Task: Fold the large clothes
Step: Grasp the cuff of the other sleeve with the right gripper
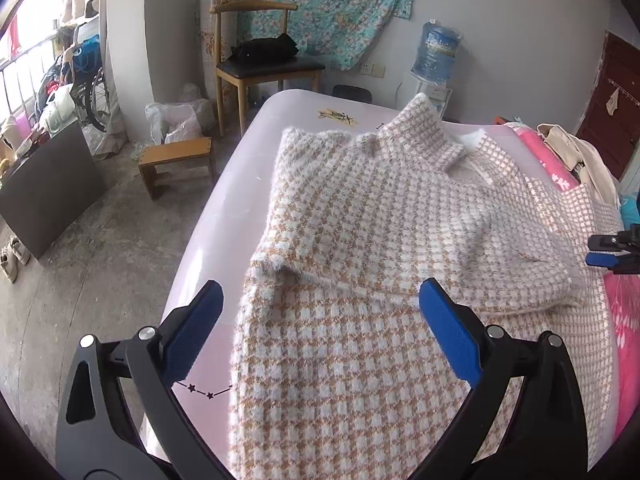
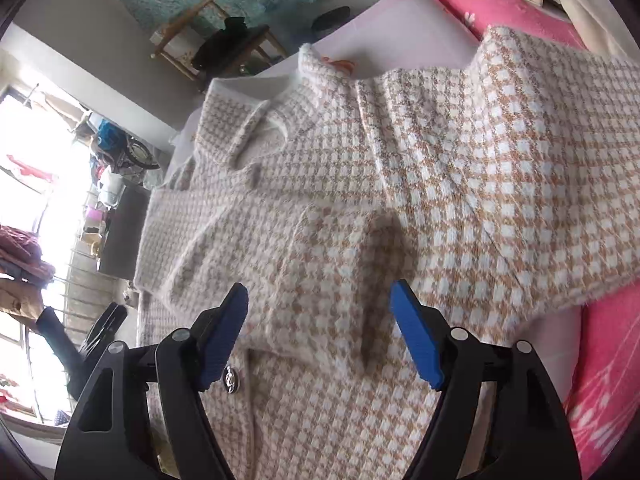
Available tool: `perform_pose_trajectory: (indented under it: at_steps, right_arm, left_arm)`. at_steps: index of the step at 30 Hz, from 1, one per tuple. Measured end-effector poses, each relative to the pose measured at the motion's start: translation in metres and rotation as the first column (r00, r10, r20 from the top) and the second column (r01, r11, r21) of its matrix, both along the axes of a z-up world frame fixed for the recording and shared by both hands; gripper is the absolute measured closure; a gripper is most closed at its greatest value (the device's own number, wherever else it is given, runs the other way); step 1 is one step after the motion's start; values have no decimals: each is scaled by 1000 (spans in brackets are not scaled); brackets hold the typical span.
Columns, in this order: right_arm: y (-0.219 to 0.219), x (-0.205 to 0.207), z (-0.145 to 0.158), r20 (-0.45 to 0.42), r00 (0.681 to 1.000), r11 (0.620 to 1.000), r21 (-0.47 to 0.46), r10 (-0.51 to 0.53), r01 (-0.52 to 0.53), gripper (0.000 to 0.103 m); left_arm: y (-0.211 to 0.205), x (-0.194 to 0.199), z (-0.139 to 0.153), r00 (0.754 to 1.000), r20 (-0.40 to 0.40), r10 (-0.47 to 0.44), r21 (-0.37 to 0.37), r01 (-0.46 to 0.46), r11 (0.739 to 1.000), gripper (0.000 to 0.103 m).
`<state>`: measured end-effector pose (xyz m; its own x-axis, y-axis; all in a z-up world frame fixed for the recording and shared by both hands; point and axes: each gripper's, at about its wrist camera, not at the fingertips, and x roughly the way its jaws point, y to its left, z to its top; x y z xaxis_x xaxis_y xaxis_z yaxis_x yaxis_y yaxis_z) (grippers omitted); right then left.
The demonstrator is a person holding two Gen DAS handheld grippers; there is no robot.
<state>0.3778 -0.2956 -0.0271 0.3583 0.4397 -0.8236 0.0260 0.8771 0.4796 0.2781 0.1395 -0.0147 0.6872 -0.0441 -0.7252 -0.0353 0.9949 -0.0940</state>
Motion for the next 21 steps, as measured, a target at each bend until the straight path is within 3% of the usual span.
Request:
perform_pose_trajectory:
  at_steps: [4, 6, 8, 9, 10, 11, 17, 21]
  right_arm:
    - [3, 13, -18, -66, 998, 1000, 20, 9, -8, 55]
    - [9, 14, -23, -75, 997, 999, 25, 35, -33, 66]
    - [16, 17, -25, -71, 996, 998, -16, 56, -57, 68]
    - [20, 18, -26, -68, 995, 997, -29, 71, -73, 77]
    - [23, 21, -27, -65, 994, 995, -45, 82, -85, 93]
    - [26, 24, -26, -56, 994, 993, -63, 92, -95, 97]
    - [56, 59, 4, 76, 988, 985, -120, 137, -128, 98]
    - [67, 77, 57, 237, 962, 991, -18, 133, -132, 98]
  left_arm:
    - [1, -8, -1, 1000, -3, -23, 20, 23, 1000, 9]
    - [1, -8, -5, 999, -12, -35, 27, 35, 999, 15]
    - [2, -6, -12, 999, -32, -43, 25, 44, 999, 27]
    - [3, -5, -15, 998, -39, -44, 19, 45, 999, 28]
    - [5, -4, -19, 998, -43, -38, 15, 39, 999, 30]
    - [6, -3, -22, 998, -49, -33, 10, 33, 999, 32]
    - [13, 2, -36, 997, -80, -13, -21, 11, 1000, 38]
    - [15, 5, -42, 995, -100, 12, 7, -12, 1000, 38]
